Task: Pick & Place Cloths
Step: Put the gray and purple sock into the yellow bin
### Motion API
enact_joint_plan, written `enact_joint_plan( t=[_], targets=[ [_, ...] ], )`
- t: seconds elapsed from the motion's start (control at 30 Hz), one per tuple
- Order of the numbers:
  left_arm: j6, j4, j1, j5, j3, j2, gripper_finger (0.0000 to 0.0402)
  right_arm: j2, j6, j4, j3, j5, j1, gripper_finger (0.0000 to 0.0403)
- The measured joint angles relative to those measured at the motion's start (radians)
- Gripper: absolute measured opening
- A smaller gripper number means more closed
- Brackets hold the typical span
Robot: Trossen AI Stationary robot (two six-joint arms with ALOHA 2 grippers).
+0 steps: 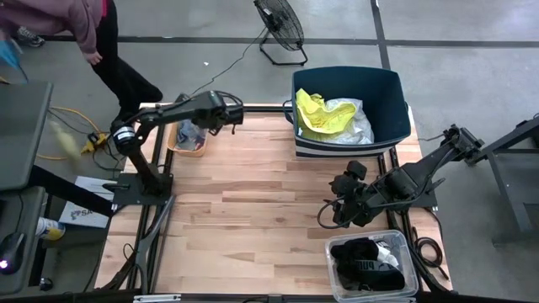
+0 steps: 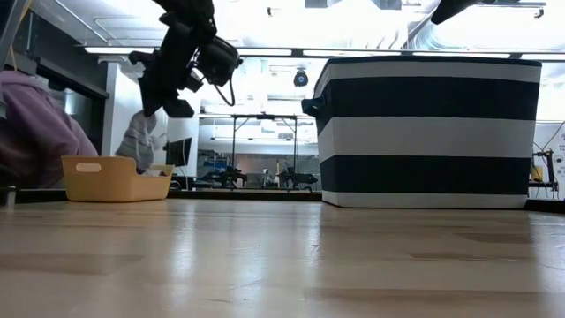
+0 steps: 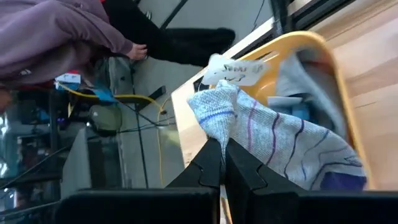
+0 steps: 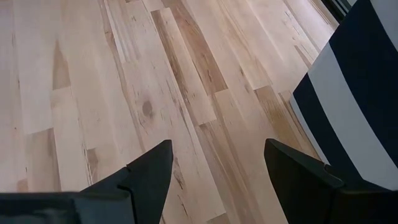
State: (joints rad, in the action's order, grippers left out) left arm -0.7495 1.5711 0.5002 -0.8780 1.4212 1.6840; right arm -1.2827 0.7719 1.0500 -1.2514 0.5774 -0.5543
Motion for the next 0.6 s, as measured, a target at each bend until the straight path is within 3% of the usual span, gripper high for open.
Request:
enact_joint_plan(
  t=[0.23,0.4,0.6],
  targets=[
    [0.094,-0.001,0.084,0.040,-0.036,0.000,0.0000,0.000,-0.007,0.000,0.000,0.000,0.000,0.0246],
    [0.149,0.000,0.134,0.120,-0.157,0.001,0.0000,0.000,-0.009,0.000,0.000,0.000,0.000,0.0246],
    [0.157,-0.023,0.124,0.134,-0.269,0.001,0.0000,0.000,-0.009,0.000,0.000,0.000,0.000,0.0246]
  ],
)
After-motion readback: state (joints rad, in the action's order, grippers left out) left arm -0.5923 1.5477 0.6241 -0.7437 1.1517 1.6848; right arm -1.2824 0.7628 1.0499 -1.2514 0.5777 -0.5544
